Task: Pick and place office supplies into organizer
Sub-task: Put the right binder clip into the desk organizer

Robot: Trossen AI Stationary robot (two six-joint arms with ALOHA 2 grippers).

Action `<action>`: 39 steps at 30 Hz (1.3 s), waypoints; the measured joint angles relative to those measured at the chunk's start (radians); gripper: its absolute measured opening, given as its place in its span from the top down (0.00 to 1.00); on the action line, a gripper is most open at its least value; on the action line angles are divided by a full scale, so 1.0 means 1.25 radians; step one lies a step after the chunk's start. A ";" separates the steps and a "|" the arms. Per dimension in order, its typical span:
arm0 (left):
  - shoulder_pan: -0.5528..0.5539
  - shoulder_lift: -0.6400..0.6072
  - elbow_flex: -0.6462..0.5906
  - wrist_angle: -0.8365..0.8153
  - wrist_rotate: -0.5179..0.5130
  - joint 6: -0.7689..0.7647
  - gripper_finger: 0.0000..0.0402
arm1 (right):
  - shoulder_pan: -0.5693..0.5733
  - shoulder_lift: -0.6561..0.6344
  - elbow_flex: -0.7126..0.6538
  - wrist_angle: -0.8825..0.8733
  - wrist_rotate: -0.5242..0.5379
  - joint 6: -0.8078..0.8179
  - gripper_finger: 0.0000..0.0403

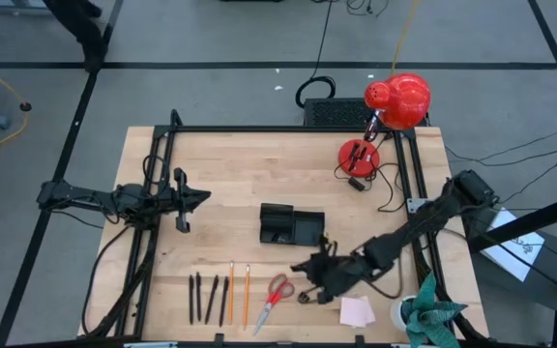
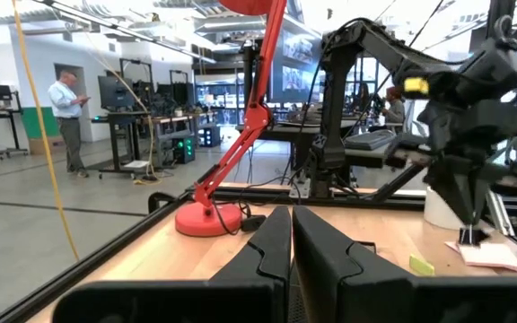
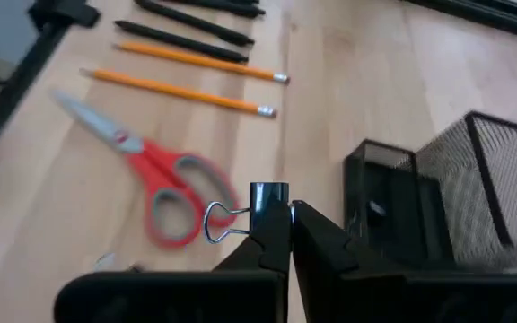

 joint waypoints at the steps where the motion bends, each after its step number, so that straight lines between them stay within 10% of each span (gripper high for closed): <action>1: 0.000 0.000 0.000 0.000 0.000 0.000 0.94 | -0.014 0.013 0.000 0.021 0.000 -0.021 1.00; 8: 0.000 0.000 0.000 -0.001 0.000 0.000 0.94 | -0.084 0.070 0.000 0.075 0.146 -0.104 1.00; 39: 0.000 0.000 0.000 -0.002 -0.007 0.039 0.94 | -0.220 0.130 -0.032 0.116 -0.005 -0.103 1.00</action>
